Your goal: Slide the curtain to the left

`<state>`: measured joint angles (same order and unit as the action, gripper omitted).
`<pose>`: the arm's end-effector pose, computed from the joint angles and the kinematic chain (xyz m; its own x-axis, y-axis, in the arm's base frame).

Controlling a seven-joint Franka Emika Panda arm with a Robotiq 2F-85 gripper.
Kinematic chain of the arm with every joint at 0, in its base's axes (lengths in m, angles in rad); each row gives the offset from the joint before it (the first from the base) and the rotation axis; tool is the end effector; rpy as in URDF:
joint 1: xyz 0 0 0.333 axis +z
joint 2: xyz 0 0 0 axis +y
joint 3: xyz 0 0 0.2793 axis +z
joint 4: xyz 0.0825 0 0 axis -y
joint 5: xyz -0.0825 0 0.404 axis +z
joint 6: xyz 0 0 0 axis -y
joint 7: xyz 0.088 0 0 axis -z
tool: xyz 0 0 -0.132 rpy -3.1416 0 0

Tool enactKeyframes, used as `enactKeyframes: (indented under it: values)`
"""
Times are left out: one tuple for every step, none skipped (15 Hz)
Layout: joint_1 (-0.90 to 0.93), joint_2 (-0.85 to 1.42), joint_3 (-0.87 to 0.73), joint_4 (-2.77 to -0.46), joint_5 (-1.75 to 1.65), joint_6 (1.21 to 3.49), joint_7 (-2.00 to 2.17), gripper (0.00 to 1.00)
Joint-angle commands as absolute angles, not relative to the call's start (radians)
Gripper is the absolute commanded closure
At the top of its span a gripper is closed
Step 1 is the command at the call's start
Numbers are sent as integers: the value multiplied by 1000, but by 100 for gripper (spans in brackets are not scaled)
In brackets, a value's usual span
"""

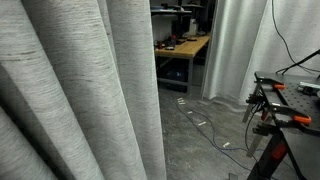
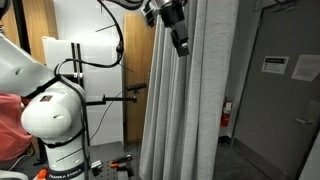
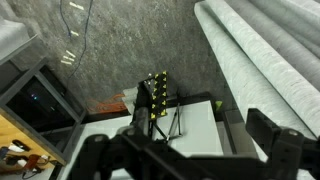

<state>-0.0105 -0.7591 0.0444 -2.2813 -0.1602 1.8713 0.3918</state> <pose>0.3951 0.0008 0.6019 0.8727 -0.3029 0.3831 -0.3458 -0.9372 0.0467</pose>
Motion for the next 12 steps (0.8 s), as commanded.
enactKeyframes:
  values:
    - [-84, -823, 41, -2281, -166, 1818, 364, 0]
    - [-101, -811, 38, -2263, -176, 1790, 350, 0]
    - [-114, -792, 30, -2245, -183, 1754, 328, 0]
    - [-129, -771, 25, -2233, -194, 1726, 311, 0]
    - [-133, -750, 20, -2227, -200, 1702, 289, 0]
    - [-134, -737, 13, -2226, -201, 1689, 270, 0]
    - [-131, -722, 5, -2232, -199, 1686, 249, 0]
    - [-131, -710, 1, -2237, -202, 1685, 235, 0]
    - [-123, -697, -9, -2248, -191, 1696, 217, 0]
    - [-120, -683, -15, -2257, -187, 1709, 206, 0]
    - [-117, -670, -18, -2263, -183, 1718, 196, 0]
    - [-114, -662, -22, -2275, -174, 1735, 191, 0]
